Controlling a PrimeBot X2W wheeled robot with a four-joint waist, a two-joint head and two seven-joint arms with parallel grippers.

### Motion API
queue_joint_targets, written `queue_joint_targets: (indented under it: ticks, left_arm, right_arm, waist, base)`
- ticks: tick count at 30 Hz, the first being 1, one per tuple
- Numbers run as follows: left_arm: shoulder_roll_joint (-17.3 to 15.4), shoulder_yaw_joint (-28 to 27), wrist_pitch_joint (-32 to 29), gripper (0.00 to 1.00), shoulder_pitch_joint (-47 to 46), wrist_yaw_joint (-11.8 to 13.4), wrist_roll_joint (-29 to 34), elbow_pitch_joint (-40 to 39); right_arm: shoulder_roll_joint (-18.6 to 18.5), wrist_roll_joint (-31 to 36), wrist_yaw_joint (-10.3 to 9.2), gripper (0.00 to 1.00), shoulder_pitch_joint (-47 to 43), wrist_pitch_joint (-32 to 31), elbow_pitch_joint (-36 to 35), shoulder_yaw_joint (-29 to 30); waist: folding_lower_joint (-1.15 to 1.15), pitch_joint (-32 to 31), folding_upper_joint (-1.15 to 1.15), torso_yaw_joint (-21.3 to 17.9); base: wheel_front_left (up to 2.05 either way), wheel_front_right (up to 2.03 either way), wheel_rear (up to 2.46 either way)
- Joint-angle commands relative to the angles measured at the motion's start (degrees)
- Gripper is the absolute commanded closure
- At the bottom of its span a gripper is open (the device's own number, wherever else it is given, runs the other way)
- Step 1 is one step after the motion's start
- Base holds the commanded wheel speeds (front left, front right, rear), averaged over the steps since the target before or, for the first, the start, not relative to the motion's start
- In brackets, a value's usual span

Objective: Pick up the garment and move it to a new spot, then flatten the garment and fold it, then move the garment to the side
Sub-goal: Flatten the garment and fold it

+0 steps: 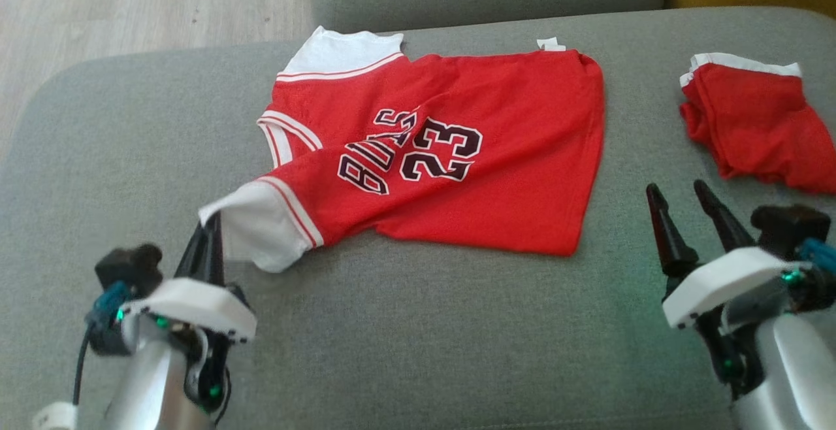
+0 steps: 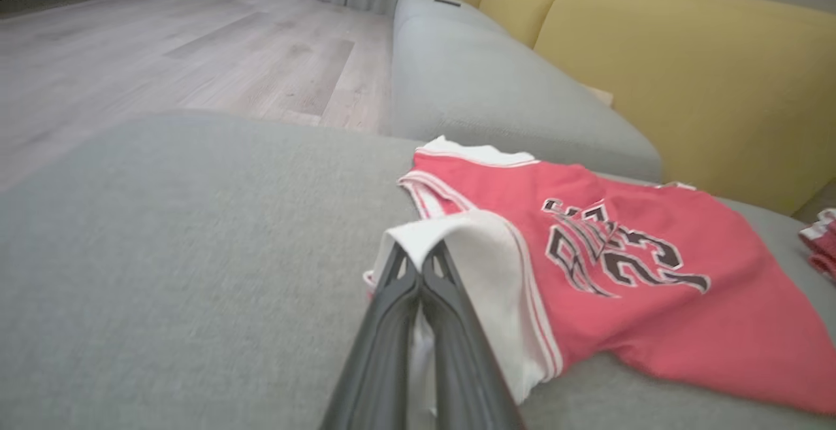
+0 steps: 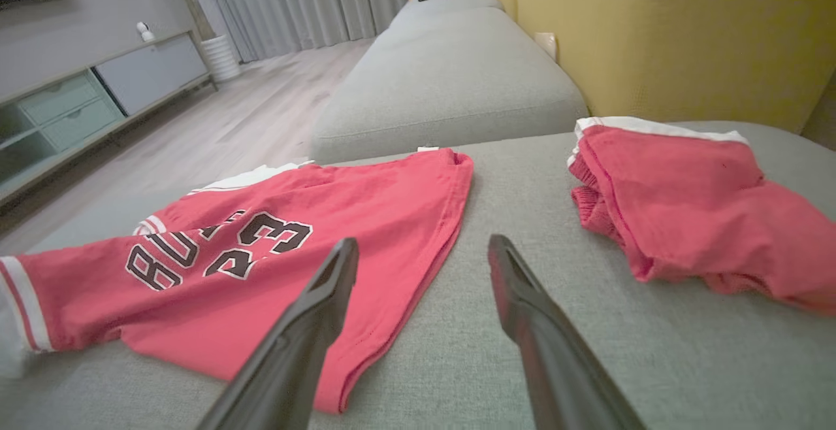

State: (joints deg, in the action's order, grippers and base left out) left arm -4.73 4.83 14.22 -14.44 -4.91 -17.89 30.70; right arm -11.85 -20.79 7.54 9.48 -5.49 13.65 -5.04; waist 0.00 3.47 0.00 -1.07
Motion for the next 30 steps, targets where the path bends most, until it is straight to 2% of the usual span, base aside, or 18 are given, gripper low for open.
queue_joint_targets:
  ticks: [1,2,3,4,5,8,13,19,25,30]
  left_arm:
    - [-1.48,-2.17,0.62,1.0,-1.84,0.45,-0.27,-1.26]
    - [-1.47,-2.46,0.66,1.0,-1.48,0.57,-0.33,-0.31]
    - [-1.43,-2.77,0.69,0.68,-1.21,0.66,-0.43,0.59]
    - [-1.32,-3.18,0.72,0.24,-1.01,0.75,-0.61,1.35]
    - [-1.17,-3.71,0.73,0.0,-0.93,0.87,-0.72,1.55]
    - [-0.38,-5.14,0.75,0.0,-0.61,0.2,-0.71,-1.39]
    - [1.02,-7.03,0.76,0.0,1.51,-1.01,1.82,-13.07]
    - [1.76,-5.07,0.77,0.0,6.03,-1.64,5.68,-24.51]
    - [1.83,-0.71,0.77,0.0,10.89,-0.27,8.67,-27.81]
    - [1.84,0.7,0.77,0.0,12.66,1.05,7.38,-28.69]
  right_arm:
    - [0.14,0.21,-0.05,0.0,0.97,0.96,-1.79,-0.48]
    - [0.91,0.36,-0.05,0.0,0.48,1.64,-1.58,-0.05]
    - [1.57,0.61,-0.05,0.0,0.09,2.41,-1.36,0.42]
    - [2.28,0.87,-0.05,0.0,-0.29,3.32,-1.13,0.9]
    - [3.0,1.15,-0.05,0.0,-0.62,4.33,-0.91,1.36]
    - [4.81,1.93,-0.05,0.0,-1.29,7.9,-0.78,1.89]
    - [6.57,3.07,-0.05,0.0,-1.92,13.77,-1.52,2.26]
    - [7.63,5.41,-0.05,0.0,-3.05,18.32,-2.75,2.43]
    - [8.58,6.26,-0.05,0.0,-5.81,19.96,-2.88,1.83]
    - [8.87,6.04,-0.05,0.0,-6.95,20.3,-1.63,1.64]
  waist:
    - [0.0,0.12,0.0,0.05]
    - [0.0,0.23,0.0,0.09]
    - [0.0,0.31,0.0,0.15]
    - [0.0,0.37,0.0,0.25]
    - [0.0,0.44,0.0,0.37]
    - [0.0,0.59,0.0,0.84]
    - [0.0,0.25,0.0,1.76]
    - [0.0,-0.65,0.0,2.62]
    - [0.0,-1.61,0.0,2.51]
    - [0.0,-1.95,0.0,2.38]
  base:
    - [0.0,0.0,0.0]
    - [0.0,0.0,0.0]
    - [0.0,0.0,0.0]
    - [0.0,0.0,0.0]
    - [0.0,0.0,0.0]
    - [0.0,0.0,0.0]
    - [0.0,0.0,0.0]
    - [0.0,0.0,0.0]
    - [0.0,0.0,0.0]
    - [0.0,0.0,0.0]
